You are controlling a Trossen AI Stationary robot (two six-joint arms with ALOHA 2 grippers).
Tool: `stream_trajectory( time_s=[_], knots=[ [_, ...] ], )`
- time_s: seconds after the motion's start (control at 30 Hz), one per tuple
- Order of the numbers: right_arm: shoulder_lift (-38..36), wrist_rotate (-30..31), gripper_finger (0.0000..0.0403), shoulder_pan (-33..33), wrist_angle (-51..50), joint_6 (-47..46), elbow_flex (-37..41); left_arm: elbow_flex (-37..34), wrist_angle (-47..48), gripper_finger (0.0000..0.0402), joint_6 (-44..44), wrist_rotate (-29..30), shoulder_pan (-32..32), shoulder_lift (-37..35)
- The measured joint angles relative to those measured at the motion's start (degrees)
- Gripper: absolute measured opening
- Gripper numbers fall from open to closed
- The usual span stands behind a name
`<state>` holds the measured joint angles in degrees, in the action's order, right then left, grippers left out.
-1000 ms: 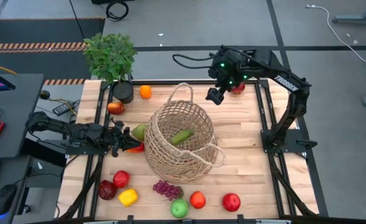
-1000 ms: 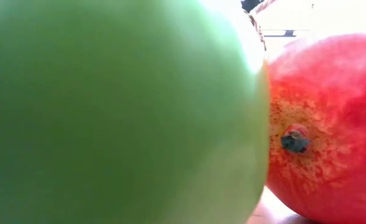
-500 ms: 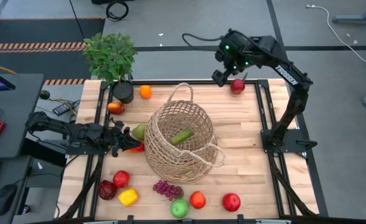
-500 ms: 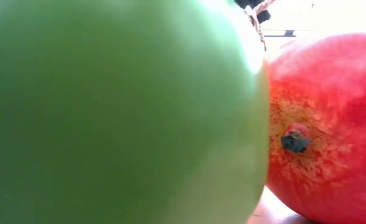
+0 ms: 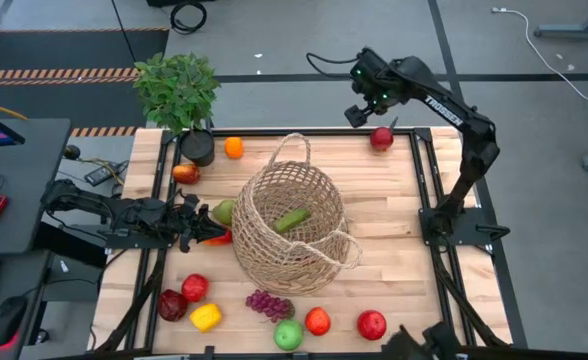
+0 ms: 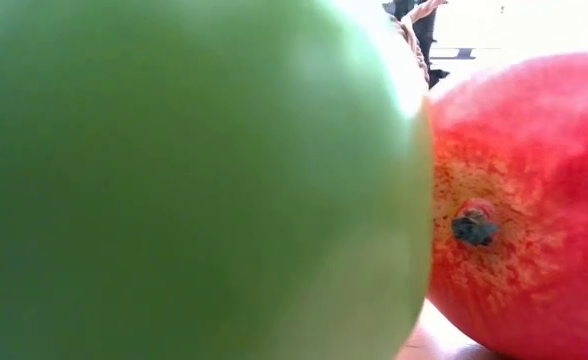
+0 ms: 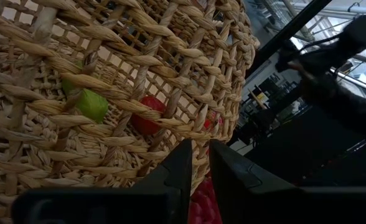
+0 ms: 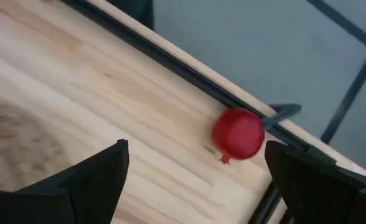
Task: Build produce basket
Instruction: Put the pomegranate into the basket
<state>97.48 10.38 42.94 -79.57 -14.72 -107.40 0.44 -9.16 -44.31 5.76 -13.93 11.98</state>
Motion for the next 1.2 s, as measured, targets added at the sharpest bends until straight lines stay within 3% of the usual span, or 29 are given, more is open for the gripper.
stream_trajectory(
  time_s=[0.63, 0.87, 1.2],
  knots=[
    [-0.01, -2.82, 0.0399, 13.48, 21.62, 3.0, 25.17, 0.0, -0.01, 0.0059, 0.0, -0.02, -0.01, 0.0],
    [-0.07, -2.58, 0.0399, 14.86, 24.57, 0.85, 29.06, -0.01, -0.01, 0.0056, 0.0, 0.0, 0.0, -0.02],
    [-0.07, -2.02, 0.0399, 15.42, 36.53, -3.54, 36.68, 0.01, 0.01, 0.0061, 0.03, -0.01, -0.01, -0.02]
  ],
)
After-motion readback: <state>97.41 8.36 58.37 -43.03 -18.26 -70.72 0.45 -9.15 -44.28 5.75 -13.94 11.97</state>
